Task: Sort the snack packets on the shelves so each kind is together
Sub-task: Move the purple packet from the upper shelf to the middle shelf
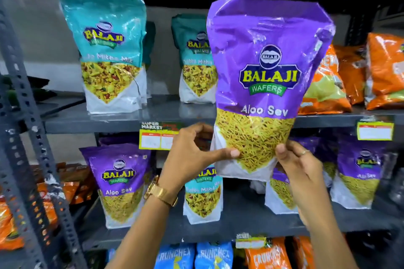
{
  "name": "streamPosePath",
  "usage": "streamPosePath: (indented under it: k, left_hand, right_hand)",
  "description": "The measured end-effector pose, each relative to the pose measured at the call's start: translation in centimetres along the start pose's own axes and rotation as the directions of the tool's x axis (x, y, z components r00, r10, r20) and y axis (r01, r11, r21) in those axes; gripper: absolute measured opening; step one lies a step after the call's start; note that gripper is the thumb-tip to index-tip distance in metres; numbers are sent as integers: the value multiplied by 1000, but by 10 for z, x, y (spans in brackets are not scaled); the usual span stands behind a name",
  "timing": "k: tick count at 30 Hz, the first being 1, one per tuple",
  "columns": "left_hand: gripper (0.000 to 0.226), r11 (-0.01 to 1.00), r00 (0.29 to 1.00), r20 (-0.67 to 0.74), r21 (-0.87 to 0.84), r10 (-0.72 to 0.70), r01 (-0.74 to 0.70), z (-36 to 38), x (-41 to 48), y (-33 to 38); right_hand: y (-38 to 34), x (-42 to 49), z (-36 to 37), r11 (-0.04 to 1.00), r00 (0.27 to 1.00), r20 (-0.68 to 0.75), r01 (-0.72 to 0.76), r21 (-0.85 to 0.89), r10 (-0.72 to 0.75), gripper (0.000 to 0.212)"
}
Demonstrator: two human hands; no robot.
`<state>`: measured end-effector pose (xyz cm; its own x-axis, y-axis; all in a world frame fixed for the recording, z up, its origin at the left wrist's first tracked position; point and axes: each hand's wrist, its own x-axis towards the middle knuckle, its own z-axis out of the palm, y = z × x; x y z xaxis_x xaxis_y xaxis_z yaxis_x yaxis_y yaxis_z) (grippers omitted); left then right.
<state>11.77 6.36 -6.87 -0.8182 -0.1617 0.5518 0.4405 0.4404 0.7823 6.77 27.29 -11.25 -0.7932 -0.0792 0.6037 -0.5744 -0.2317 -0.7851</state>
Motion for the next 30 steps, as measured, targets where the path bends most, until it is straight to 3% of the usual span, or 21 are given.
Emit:
streamPosePath:
  k: [6,10,17,24,30]
  left_hand:
    - [42,985,982,99,-53,-161,167,58,-38,-64]
    - [37,954,952,111,-57,-285,293,98,-58,-122]
    - [70,898,892,111,30,-439,438,158,-74,-247]
    - [55,884,881,66,53,-468,465,168,-59,-241]
    - [60,882,883,19,76,-468,466,184,-43,-248]
  right_hand:
    - [65,-41,-49,989,989,77,-121,-79,127,16]
    - [121,-58,-69,964,964,79,-247,-101,255,39]
    - [204,-74,-83,881,882,63,-457,-126,467,28]
    - [233,-65,-78,856,863,-12,-504,-115,506,31]
    - [260,-42,-71,838,869,-90,-493,-233,486,25]
